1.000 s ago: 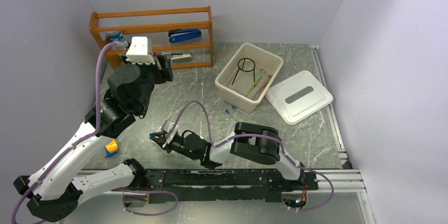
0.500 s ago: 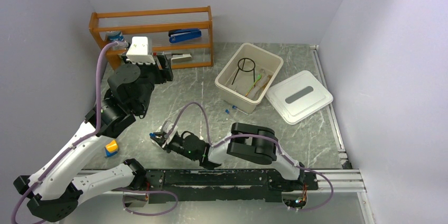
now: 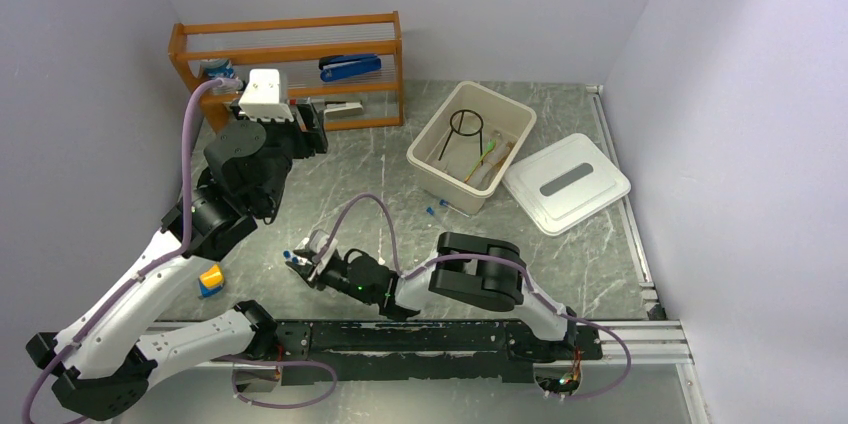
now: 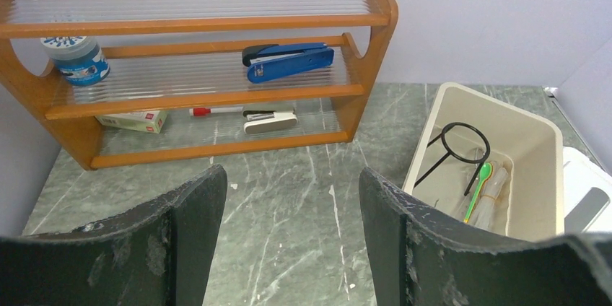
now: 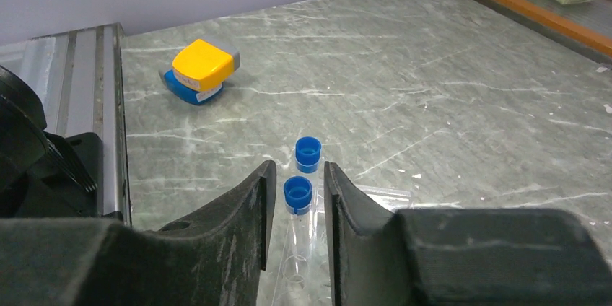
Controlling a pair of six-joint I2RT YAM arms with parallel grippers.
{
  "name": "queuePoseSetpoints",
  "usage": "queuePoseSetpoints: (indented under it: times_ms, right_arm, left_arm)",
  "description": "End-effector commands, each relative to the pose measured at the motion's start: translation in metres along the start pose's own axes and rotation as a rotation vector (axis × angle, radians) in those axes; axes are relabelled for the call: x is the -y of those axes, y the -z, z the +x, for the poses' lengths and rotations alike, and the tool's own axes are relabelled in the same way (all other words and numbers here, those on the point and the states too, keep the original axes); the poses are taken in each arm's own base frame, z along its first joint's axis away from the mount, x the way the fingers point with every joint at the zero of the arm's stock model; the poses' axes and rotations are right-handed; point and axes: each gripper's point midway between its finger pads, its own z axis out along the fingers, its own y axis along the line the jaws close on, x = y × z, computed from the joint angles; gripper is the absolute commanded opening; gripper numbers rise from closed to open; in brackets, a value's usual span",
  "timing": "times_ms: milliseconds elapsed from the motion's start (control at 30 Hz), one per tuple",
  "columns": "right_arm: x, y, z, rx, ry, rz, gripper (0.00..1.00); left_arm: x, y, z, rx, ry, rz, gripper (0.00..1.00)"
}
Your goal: Organize the chemistry lab equipment
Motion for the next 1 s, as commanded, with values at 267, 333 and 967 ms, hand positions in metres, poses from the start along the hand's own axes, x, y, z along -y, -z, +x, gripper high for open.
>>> queuePoseSetpoints:
  times_ms: [267,333,967]
  right_arm:
    - [0.013,0.011,-0.044,0.021,-0.088,0.072,0.67]
    - [0.021,0.015,-0.06,0.014,-0.107,0.109,0.71]
    - [0.197,0.145,-0.065,-0.506,-0.292,0.711,0.64]
  left_arm:
    - [-0.001,-0.001,-0.007,0.02,0.024,0.004,0.72]
    - [0.0,0.001,-0.011,0.023,0.031,0.012,0.72]
    - [0.004,0.019,-0.002,-0.087,0.057,0.072,0.8]
